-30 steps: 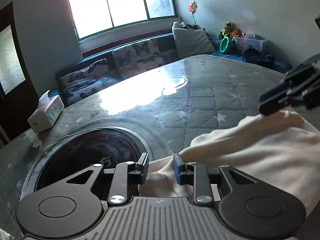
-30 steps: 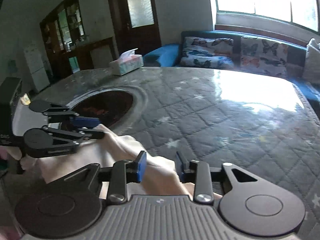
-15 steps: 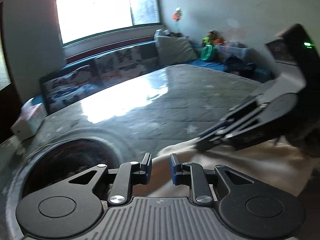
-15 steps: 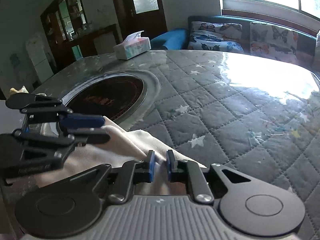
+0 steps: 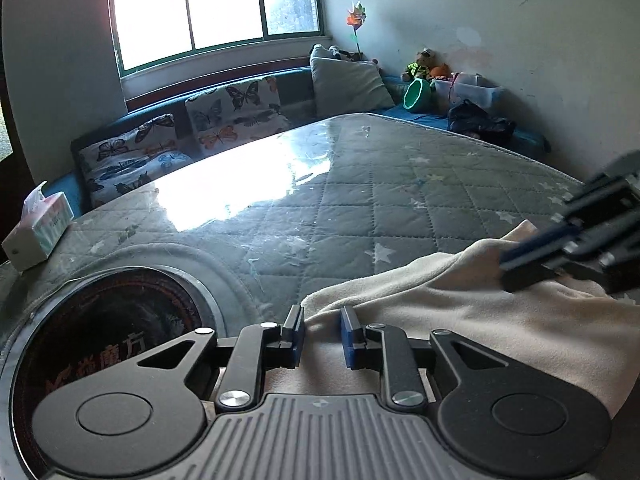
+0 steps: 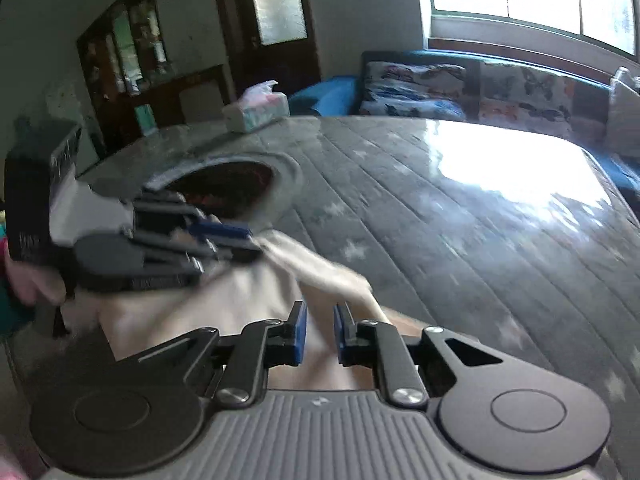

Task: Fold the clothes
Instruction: 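Lay the hem over the body with both grippers and release it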

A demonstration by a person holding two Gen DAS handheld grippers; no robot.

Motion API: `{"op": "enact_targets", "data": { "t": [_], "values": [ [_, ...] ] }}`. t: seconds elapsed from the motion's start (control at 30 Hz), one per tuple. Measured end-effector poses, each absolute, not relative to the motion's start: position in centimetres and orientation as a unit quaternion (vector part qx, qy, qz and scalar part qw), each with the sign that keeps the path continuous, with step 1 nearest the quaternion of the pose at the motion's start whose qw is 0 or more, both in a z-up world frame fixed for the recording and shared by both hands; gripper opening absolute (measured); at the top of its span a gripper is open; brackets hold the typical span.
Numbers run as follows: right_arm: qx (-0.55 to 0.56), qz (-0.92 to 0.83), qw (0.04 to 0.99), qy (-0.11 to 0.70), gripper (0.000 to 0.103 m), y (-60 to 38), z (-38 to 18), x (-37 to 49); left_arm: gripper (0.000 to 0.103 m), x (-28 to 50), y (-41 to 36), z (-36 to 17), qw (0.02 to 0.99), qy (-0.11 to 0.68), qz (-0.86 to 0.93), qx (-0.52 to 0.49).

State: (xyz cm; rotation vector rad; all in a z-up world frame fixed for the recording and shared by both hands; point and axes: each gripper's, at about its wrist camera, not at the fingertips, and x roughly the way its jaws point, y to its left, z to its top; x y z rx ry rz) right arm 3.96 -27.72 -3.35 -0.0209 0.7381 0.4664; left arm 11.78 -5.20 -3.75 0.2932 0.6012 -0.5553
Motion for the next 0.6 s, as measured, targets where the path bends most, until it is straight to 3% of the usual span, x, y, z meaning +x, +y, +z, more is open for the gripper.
{"op": "enact_targets", "data": {
  "t": [0.6],
  "values": [
    [-0.009,0.200,0.923,0.330,0.012,-27.7,-3.9,6.1,0.023,11.3,-6.2,-4.2,0.914,0.283,-0.246,0.157]
  ]
}}
